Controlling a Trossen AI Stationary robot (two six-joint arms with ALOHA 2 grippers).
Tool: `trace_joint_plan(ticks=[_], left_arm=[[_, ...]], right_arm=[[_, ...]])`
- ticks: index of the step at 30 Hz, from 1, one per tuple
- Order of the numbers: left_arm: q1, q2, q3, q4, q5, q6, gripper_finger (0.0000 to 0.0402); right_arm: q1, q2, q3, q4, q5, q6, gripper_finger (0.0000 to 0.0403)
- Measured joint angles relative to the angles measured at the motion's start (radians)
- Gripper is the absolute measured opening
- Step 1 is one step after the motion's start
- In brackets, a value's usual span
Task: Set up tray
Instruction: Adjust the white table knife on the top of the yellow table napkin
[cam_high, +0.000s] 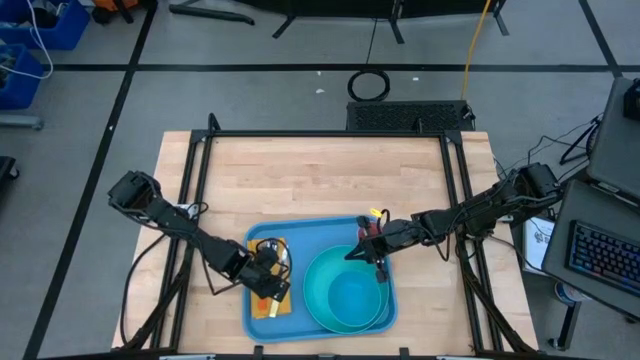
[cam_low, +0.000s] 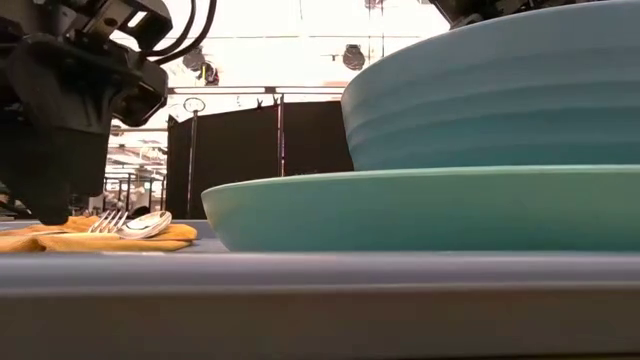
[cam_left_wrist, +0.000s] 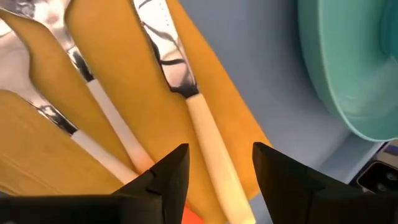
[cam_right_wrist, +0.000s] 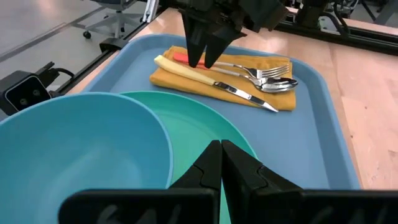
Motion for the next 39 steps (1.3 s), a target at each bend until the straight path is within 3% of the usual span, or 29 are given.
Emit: trace_joint_plan(ticks=[24,34,39], left_arm=[[0.024,0.092,0.003,0.03,0.069,0.038,0.0178],[0.05,0.094,0.001,0.024,0.084,0.055,0.0058],[0.055,0.094,0.001,0.047,0.072,0.075,0.0028]], right_arm=[[0.0,0.0,0.0,-0.01,0.0,0.001,0.0],[0.0,0.0,0.0,-0.01,0.0,0.001,0.0],[0.0,0.0,0.0,-0.01,0.0,0.001,0.0]])
